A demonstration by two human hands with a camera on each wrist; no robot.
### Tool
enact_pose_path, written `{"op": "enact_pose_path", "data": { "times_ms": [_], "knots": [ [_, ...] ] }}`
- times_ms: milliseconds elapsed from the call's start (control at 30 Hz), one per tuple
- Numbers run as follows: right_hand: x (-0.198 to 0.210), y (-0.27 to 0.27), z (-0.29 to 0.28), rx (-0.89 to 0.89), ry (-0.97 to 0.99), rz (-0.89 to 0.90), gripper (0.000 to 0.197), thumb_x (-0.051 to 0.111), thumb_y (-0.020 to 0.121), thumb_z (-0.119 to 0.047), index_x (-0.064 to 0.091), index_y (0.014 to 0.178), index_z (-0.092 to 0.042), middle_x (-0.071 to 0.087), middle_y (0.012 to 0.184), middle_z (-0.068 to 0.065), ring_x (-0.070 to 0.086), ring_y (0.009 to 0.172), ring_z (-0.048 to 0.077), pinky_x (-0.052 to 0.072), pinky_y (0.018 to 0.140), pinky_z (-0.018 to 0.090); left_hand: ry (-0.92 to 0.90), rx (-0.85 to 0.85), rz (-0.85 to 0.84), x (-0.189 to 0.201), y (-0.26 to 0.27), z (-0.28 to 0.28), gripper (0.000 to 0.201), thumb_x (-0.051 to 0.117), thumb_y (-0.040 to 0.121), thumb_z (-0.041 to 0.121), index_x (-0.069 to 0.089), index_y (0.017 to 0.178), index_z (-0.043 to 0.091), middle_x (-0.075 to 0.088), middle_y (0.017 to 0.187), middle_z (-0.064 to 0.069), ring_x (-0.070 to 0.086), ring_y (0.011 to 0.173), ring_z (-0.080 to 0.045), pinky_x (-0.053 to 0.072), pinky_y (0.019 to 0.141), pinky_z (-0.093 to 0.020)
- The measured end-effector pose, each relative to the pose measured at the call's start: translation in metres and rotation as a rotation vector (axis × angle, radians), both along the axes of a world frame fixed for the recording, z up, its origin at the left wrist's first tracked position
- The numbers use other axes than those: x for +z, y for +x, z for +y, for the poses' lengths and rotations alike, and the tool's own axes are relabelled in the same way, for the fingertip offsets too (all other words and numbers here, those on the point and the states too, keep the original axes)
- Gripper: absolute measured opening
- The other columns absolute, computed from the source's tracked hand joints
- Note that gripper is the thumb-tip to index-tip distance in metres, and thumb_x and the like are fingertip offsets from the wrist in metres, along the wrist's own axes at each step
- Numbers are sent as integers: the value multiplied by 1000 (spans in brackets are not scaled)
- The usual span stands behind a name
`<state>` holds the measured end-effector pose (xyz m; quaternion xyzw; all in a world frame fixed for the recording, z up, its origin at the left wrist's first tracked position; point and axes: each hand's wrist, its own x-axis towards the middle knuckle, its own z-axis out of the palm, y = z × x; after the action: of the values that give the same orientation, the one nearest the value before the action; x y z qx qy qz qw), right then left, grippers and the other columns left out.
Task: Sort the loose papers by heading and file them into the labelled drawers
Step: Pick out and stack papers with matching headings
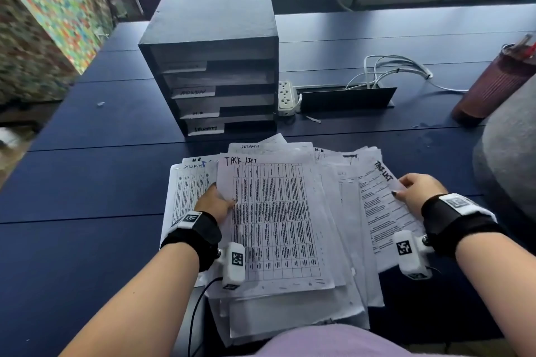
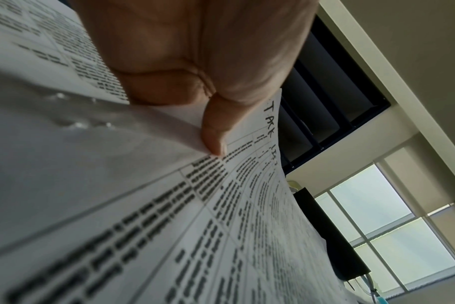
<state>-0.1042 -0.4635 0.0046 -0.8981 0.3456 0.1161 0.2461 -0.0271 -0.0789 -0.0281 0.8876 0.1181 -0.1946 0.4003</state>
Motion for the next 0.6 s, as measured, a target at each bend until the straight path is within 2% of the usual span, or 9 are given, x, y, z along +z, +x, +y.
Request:
{"op": "enact_pose_path", "data": {
  "times_ms": [67,167,267,433,500,567,600],
  "knots": [
    [12,3,4,11,-15,-62,5,68,82,-19,65,85,-16,65,80,5,58,76,25,38,67,26,8,2,-22,-1,-1,0,22,64,86,15,55,105,8,65,102,-10,61,95,-29,49,90,-37],
    [27,10,7,36,-52,-123,7,69,80,-22,66,80,-16,66,78,5,59,76,25,39,66,25,8,31,-39,-1,-4,-1,19,63,88,14,52,103,7,62,100,-10,59,92,-26,44,85,-32],
    [40,15,10,73,-124,-142,10,71,79,-25,66,77,-17,66,80,5,57,77,24,37,67,25,28,61,-36,-1,-7,0,28,62,88,15,51,110,2,63,107,-18,59,100,-32,45,87,-35],
    [45,18,17,102,-215,-156,24,74,74,-36,62,73,-16,65,80,5,56,76,23,38,66,26,23,80,-60,-2,-10,-2,31,61,89,14,50,113,-1,62,110,-20,58,104,-34,45,90,-37],
    [40,16,22,164,-203,-109,18,73,76,-32,64,87,-21,67,95,6,57,84,25,40,70,27,12,89,-65,-2,-11,-3,30,62,89,13,50,113,-1,62,111,-20,58,104,-34,45,90,-38],
    [34,12,28,237,-223,-32,30,68,81,-28,62,110,-26,66,109,5,59,97,27,44,78,30,3,97,-58,-2,-11,-3,30,62,89,13,50,113,-1,62,111,-21,58,105,-35,45,91,-39],
    [32,9,30,249,-238,-8,34,66,82,-26,59,116,-26,65,111,4,60,100,27,45,80,31,-3,100,-56,-2,-11,-3,30,62,89,13,50,113,-1,62,111,-20,58,105,-34,45,92,-40]
  ]
}}
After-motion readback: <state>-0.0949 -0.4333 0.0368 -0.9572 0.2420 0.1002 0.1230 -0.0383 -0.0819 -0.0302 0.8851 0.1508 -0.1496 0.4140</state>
